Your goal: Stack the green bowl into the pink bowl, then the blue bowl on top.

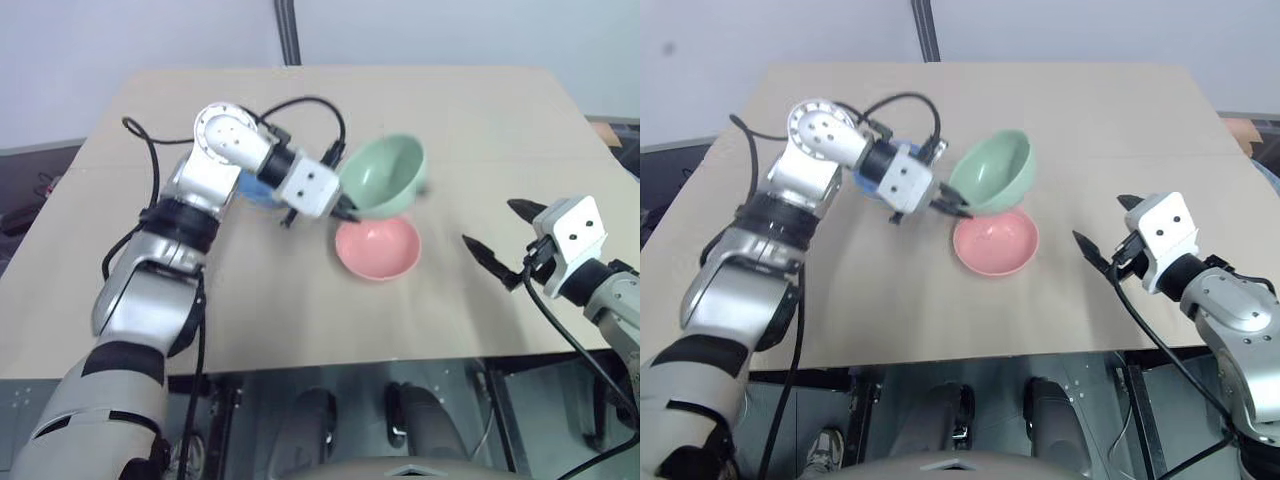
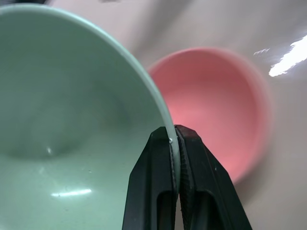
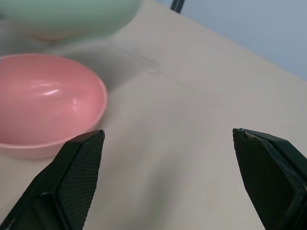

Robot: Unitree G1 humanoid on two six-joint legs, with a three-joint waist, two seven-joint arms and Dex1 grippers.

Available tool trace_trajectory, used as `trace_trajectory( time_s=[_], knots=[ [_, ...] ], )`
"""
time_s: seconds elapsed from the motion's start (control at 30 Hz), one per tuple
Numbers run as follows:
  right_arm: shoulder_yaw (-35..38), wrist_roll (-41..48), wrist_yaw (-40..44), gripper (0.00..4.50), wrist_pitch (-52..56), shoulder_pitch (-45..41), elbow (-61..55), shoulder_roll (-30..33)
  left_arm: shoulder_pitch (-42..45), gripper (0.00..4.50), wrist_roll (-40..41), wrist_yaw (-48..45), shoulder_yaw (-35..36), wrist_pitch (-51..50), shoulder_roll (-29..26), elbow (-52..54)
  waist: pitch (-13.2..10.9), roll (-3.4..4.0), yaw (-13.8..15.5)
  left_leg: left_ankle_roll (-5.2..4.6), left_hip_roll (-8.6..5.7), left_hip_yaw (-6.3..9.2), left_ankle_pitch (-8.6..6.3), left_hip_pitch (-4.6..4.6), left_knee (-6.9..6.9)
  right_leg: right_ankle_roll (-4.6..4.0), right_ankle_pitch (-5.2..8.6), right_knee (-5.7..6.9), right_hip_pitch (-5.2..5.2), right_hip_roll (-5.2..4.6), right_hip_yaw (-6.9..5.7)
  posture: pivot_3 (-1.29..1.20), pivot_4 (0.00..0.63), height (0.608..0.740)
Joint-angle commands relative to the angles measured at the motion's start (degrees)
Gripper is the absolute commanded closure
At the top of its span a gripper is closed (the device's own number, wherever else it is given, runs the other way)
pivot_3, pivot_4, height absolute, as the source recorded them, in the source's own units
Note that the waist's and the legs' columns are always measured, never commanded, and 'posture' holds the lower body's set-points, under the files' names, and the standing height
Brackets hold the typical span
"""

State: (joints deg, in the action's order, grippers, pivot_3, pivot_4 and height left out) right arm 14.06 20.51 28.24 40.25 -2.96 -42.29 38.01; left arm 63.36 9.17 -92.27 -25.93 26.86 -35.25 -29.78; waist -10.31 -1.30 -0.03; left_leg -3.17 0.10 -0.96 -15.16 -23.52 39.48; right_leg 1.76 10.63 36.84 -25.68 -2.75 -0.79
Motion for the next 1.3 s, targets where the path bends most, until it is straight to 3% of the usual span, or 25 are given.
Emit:
trace_trajectory(
  time_s=[0.03,0.1,0.2,0.3,0.47,0.7,0.9,1.3],
  knots=[
    [1.0,-0.1,0.3,0.0,-1.9,-1.2,-1.0,0.9,0.1,4.08,3.0,-0.2,-2.3,-1.0,-1.6,4.5,0.0,0.0,0.1,0.0,0.0,0.01,0.0,-0.01,0.04,0.02,-0.01,0.0,0.0,0.01,0.0,0.0,0.15,0.74],
    [0.7,0.3,0.5,0.0,-1.8,-1.2,-1.4,0.8,0.1,3.49,4.7,-0.2,-3.3,-1.4,-2.4,5.5,0.0,0.0,0.1,0.0,0.0,-0.03,0.0,0.0,0.05,0.04,-0.02,0.0,0.02,0.01,0.03,0.0,0.15,0.74],
    [0.3,0.9,1.1,0.0,-2.0,-0.4,-1.9,0.5,-0.2,2.06,7.3,-0.2,-3.2,-2.9,-3.8,7.9,0.0,0.0,0.0,-0.01,0.0,-0.04,0.0,-0.01,0.05,0.04,-0.03,-0.01,0.01,0.01,0.04,0.0,0.15,0.74],
    [0.0,1.6,2.2,0.0,-2.6,0.1,-2.1,0.4,-1.0,1.06,8.5,-0.2,-1.4,-5.3,-5.1,10.7,0.0,0.0,0.0,-0.01,0.0,-0.02,0.0,-0.01,0.05,0.04,-0.03,-0.02,0.01,0.02,0.03,0.0,0.15,0.74],
    [-0.1,5.0,6.0,0.0,-4.1,0.5,-1.3,0.2,-1.2,1.06,6.8,2.7,4.2,-12.6,-6.7,12.4,0.0,0.0,-0.1,-0.01,0.0,-0.04,0.0,0.0,0.05,0.05,-0.02,-0.02,0.01,0.02,0.04,0.0,0.15,0.74],
    [-1.1,9.8,11.3,0.0,-6.7,-2.1,1.7,0.1,-4.4,1.06,0.1,8.7,10.4,-16.5,-13.0,10.6,0.0,0.0,-0.7,-0.01,0.02,-0.08,0.0,0.08,0.05,0.05,-0.02,0.0,0.04,0.04,0.08,0.0,0.15,0.74],
    [-3.8,12.3,14.1,0.0,-8.3,-6.7,4.4,-0.5,-4.9,1.06,-13.1,17.3,10.0,-12.1,-17.9,2.5,0.0,-0.01,-0.5,-0.01,0.01,-0.1,0.0,0.09,0.05,0.05,-0.03,0.0,0.05,0.04,0.08,0.0,0.15,0.74],
    [-8.2,11.9,13.5,0.0,-10.0,-12.8,6.5,-2.4,-5.3,1.06,-25.8,23.8,6.3,-14.2,-13.9,-0.6,0.0,-0.02,0.1,0.0,-0.02,-0.08,0.0,-0.01,0.05,0.05,-0.05,-0.02,0.02,-0.02,0.02,0.0,0.15,0.74]
  ],
)
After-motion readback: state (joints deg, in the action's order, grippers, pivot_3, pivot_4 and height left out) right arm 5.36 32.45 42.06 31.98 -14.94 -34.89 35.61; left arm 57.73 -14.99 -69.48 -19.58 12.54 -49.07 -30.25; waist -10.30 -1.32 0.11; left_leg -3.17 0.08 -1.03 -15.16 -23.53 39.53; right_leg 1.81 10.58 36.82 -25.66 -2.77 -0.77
